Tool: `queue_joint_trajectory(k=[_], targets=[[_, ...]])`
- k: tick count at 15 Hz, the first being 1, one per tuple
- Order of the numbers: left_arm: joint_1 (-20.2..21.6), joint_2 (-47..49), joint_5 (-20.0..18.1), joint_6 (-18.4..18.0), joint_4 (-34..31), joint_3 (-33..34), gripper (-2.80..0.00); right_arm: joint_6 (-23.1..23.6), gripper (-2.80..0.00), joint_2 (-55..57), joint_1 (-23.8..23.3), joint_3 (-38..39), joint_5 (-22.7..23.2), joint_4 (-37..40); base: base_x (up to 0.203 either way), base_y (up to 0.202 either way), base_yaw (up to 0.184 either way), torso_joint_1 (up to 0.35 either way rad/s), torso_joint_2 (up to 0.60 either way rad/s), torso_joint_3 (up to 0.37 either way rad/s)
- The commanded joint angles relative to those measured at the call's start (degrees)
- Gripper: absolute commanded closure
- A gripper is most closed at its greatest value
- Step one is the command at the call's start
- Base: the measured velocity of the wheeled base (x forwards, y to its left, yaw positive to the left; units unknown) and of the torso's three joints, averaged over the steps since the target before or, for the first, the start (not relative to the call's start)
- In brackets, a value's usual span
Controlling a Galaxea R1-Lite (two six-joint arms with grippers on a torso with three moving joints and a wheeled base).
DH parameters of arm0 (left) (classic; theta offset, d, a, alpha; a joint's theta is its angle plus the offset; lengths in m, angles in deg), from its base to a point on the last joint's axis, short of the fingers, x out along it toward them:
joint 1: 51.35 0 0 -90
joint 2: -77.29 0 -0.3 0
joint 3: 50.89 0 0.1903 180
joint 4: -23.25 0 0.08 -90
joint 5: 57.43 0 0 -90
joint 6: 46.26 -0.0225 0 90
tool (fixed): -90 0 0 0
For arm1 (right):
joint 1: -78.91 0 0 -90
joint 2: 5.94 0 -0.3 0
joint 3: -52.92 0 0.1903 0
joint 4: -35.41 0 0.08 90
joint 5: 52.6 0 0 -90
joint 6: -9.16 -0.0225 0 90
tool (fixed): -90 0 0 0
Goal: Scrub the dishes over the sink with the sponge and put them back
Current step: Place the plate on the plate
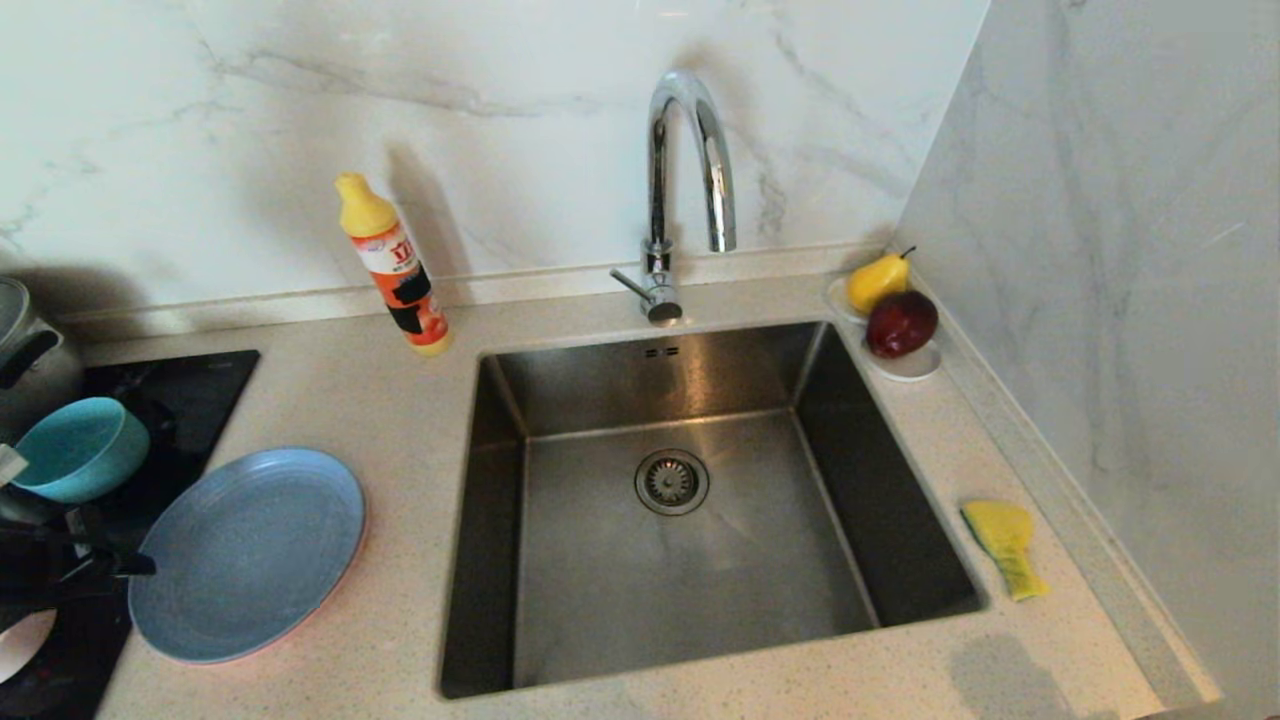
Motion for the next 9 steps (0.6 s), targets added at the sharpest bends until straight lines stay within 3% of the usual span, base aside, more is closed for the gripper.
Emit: queue_joint_trajectory(k=[1, 7, 8, 9], targets=[[0.3, -0.6, -0.1, 0.3, -0.1, -0.3, -2.8, 0.0, 0.0, 0.1, 0.0, 0.0, 0.0, 0.0, 0.0, 0.0, 0.0, 0.0, 0.0, 0.0], [0.3, -6.5, 2.1, 1.4, -3.8, -7.1, -2.8, 0.0, 0.0, 0.1, 0.0, 0.0, 0.0, 0.0, 0.0, 0.0, 0.0, 0.0, 0.0, 0.0], [0.3, -6.4, 4.5, 1.2, -4.9, -8.4, -1.22, 0.0, 0.0, 0.1, 0.0, 0.0, 0.0, 0.0, 0.0, 0.0, 0.0, 0.0, 0.0, 0.0], [0.3, -5.9, 7.1, 1.1, -6.0, -9.9, 0.0, 0.0, 0.0, 0.1, 0.1, 0.0, 0.0, 0.0, 0.0, 0.0, 0.0, 0.0, 0.0, 0.0]])
